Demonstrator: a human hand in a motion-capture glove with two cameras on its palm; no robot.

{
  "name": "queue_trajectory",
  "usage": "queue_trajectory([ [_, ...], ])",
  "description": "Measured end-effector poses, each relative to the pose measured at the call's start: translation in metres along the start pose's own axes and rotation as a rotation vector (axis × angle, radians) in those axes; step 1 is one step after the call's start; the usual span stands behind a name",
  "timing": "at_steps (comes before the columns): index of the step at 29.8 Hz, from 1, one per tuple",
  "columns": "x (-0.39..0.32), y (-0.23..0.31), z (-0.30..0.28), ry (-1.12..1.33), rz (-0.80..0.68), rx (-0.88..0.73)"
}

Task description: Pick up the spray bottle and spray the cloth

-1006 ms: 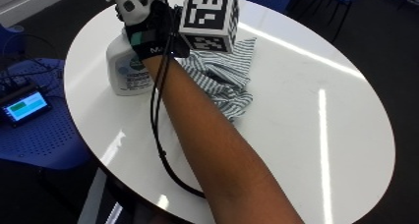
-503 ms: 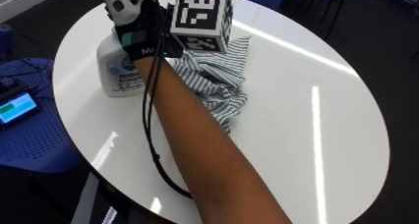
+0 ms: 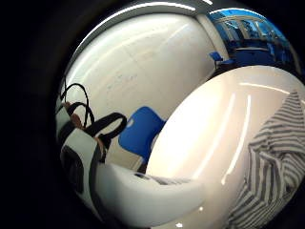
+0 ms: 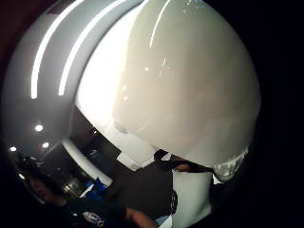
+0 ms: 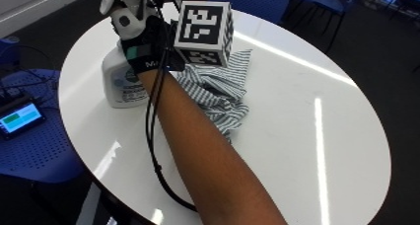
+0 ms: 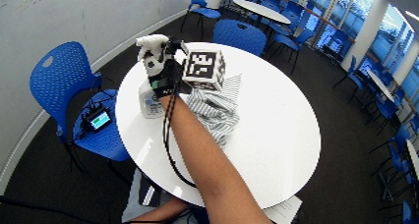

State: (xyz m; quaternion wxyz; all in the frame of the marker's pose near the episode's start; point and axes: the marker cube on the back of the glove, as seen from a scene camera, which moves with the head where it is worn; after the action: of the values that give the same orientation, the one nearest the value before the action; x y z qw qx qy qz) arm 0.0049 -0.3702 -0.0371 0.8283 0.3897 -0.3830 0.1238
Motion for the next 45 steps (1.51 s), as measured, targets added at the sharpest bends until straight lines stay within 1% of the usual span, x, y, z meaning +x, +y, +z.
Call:
queue_trajectory([
  [14, 0.023, 0.019, 0.019, 0.025, 0.063, -0.077],
  [21, 0.032, 0.029, 0.028, 0.082, 0.094, -0.173],
  [32, 0.055, 0.058, 0.028, 0.249, 0.140, -0.331],
  [36, 0.062, 0.070, 0.024, 0.360, 0.113, -0.441],
  [40, 0.064, 0.087, 0.021, 0.476, 0.039, -0.573],
  [42, 0.062, 0.095, 0.018, 0.515, -0.012, -0.606],
  [45, 0.055, 0.106, 0.011, 0.547, -0.106, -0.614],
])
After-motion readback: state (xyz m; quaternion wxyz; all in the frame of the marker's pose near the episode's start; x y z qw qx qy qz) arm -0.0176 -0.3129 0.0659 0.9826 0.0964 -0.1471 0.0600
